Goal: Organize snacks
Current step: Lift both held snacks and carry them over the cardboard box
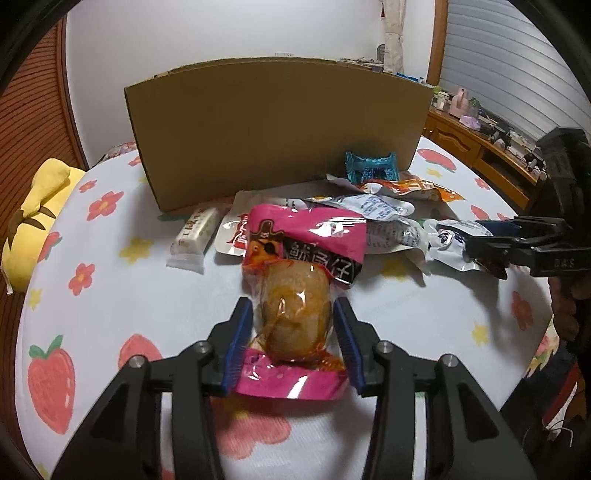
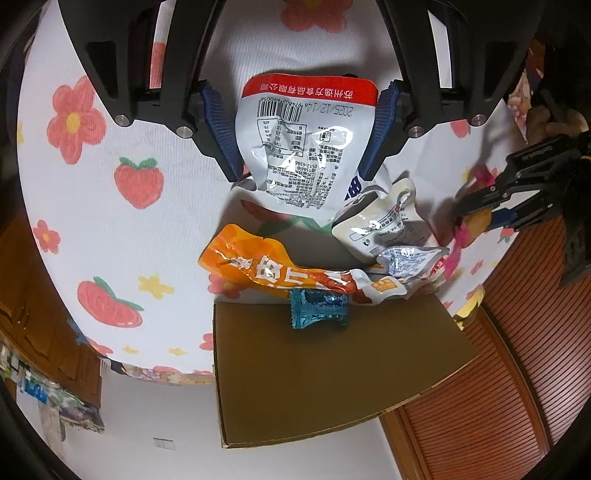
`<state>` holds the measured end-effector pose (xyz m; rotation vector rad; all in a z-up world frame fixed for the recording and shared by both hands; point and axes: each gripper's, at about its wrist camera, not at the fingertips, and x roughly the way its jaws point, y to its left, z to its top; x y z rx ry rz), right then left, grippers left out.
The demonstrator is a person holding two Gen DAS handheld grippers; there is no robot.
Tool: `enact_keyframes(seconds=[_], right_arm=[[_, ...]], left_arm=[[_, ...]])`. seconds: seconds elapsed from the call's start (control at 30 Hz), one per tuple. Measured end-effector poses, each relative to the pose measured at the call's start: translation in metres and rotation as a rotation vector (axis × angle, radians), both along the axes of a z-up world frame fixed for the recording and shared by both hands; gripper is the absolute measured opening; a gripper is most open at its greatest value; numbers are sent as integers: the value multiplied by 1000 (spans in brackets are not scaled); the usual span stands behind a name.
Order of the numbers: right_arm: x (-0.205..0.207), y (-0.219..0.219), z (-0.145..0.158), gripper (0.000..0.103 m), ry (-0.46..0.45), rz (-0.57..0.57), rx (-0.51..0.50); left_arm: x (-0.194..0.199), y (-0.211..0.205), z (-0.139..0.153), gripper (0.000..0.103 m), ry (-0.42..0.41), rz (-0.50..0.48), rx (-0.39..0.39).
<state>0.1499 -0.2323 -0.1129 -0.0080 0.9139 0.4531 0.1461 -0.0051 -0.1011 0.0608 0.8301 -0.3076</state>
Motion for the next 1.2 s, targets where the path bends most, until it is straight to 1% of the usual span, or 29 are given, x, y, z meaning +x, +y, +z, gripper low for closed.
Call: enact_keyframes(seconds=[0.07,0.13,0.33,0.5,0.9,1.2], right_arm=[[0,0,0,66,0,1,6],[-1,0,1,66,-4,2,6],[-5,-3,6,66,-28,-6,0],[-7,-2,11,66,-42,-2,-6],[-14,1,29,66,-96,9,-14],[-18,11,55,66,-153,32,-9]], left_arm=[[3,-1,-3,48,12,-1,10],[3,-2,-4,46,8,-5,12],[0,2,-1,40,0,-4,-22],[-5,1,3,40,-15,-10,-31],[-12,-4,32,40,-80,-29,-51],[-8,-5,50,40,-117,-32,-51]])
